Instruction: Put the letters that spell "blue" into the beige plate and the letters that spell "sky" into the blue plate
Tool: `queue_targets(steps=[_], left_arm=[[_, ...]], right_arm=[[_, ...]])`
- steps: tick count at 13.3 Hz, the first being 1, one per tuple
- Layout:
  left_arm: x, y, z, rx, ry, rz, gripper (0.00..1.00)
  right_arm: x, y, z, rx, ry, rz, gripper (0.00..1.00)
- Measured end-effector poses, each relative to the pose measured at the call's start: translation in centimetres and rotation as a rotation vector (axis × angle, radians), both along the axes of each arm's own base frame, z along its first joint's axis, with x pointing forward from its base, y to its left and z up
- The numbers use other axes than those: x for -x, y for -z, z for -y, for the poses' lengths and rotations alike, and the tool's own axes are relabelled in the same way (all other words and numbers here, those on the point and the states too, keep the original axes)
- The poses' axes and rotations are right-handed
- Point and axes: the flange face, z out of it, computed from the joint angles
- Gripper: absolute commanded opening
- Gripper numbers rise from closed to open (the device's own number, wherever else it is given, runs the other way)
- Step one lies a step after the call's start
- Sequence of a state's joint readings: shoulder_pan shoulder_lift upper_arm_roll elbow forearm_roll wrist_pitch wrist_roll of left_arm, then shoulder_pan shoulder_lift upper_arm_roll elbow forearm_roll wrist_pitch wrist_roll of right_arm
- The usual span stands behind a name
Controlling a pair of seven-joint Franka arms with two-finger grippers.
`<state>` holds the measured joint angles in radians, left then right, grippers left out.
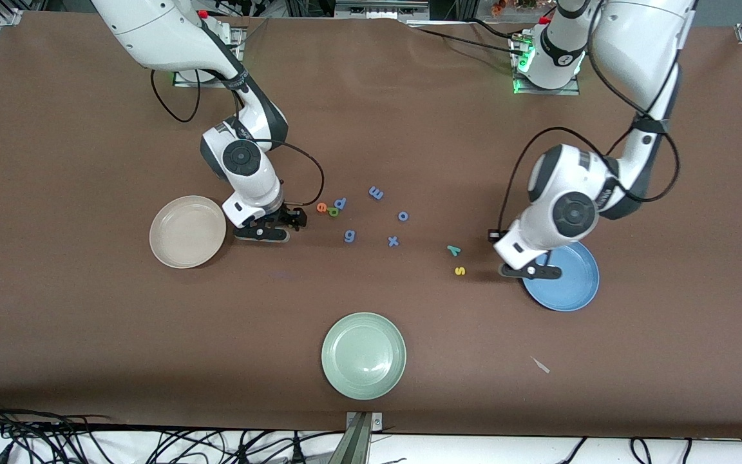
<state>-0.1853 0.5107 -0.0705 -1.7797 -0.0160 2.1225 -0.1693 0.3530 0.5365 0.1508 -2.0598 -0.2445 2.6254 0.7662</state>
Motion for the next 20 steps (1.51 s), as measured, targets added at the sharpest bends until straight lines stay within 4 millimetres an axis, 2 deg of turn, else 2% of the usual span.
queue_targets(steps=[1,2,4,5,7,11,13,14,17,19,20], left_arm=[[-0.7,0.1,-2.7,-0.004,0.022,0.006,0.0],[-1.3,0.4,-5.3,-0.018,0.043,0.02,0.15],[-2.0,1.9,-8.8,-0.033,0.056,0.035,0.94],[-2.1,2.8,-9.3,-0.031,0.059,0.034,1.0],[-2.1,3.4,-8.4,-0.023,0.075,0.037,1.0],[-3.7,0.1,-4.9,-0.007,0.098,0.078,1.0],[-3.9,-0.9,-2.8,-0.012,0.024,0.093,1.0],[-3.8,-1.3,-1.1,-0.015,-0.037,0.101,1.0],[-2.9,-1.9,6.0,-0.035,-0.279,0.12,0.97],[-2.3,-0.9,9.4,-0.061,-0.492,0.113,0.96],[-2.1,-0.1,10.2,-0.078,-0.617,0.105,0.96]], right_arm=[[-0.1,0.0,-0.1,0.002,-0.005,0.002,0.98],[-0.2,0.0,-0.2,0.007,-0.017,0.009,0.98],[-0.5,0.3,-0.3,0.013,-0.03,0.014,0.98],[-0.5,0.5,-0.4,0.014,-0.031,0.012,0.98],[-0.6,0.7,-0.4,0.019,-0.042,0.015,0.98],[-0.6,0.6,-0.5,0.027,-0.057,0.022,0.98],[-0.5,0.7,-0.4,0.028,-0.058,0.02,0.98],[-0.3,0.9,-0.4,0.03,-0.058,0.017,0.98],[0.4,1.0,-0.1,0.036,-0.045,0.007,0.98],[0.7,1.0,0.1,0.038,-0.025,0.003,0.98],[0.9,1.0,0.2,0.04,-0.02,0.001,0.98]])
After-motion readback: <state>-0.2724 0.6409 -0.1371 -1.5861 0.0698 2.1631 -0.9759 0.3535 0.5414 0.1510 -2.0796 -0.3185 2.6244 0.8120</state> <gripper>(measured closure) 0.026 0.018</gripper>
